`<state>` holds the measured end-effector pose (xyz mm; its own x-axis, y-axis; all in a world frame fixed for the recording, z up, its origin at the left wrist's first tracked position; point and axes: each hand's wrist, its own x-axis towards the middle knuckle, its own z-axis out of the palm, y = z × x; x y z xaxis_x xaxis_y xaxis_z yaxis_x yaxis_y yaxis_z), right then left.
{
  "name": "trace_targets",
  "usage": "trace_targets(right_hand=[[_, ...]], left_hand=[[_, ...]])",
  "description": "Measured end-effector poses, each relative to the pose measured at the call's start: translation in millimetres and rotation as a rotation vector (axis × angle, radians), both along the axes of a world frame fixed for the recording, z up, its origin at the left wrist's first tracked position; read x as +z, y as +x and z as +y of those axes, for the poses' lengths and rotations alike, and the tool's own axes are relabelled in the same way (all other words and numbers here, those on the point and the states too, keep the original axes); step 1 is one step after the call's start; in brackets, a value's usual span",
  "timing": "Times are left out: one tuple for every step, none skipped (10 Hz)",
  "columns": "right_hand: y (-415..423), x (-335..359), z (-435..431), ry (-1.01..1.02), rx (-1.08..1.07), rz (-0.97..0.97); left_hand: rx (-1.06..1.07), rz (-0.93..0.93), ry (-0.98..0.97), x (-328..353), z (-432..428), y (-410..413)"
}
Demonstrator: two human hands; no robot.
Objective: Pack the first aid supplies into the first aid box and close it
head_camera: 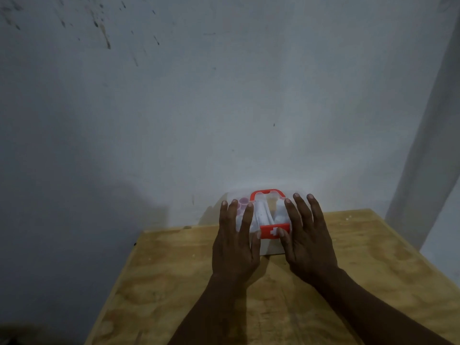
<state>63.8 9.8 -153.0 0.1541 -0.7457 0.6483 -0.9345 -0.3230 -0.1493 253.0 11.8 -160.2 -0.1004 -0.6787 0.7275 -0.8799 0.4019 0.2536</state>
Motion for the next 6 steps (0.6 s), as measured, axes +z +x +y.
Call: trace_targets(right_hand=[[-1.8, -2.3, -4.7, -0.018, 0.007, 0.002], [-2.3, 2.1, 0.9, 0.011, 0.006, 0.018], [-3.3, 9.4, 7.0, 0.115, 0.000, 0.066], [-6.1, 30.7, 16.4, 0.303, -0.007, 0.068], [-9.9, 71.3, 23.2, 0.481, -0.002, 0.107], [-12.0, 126.3, 24.1, 0.659, 0.004, 0.218]], left_hand=[[0.016, -0.003, -0.035, -3.6, -4.2, -0.8], [0.014, -0.017, -0.004, 0.0, 0.9, 0.2], [0.046, -0.065, 0.101, 8.3, 6.3, 0.9], [0.087, -0.195, 0.333, 30.0, 17.2, 5.1], [0.058, -0.292, 0.539, 70.9, 26.5, 11.6], [0.059, -0.406, 0.768, 123.2, 26.4, 15.9]])
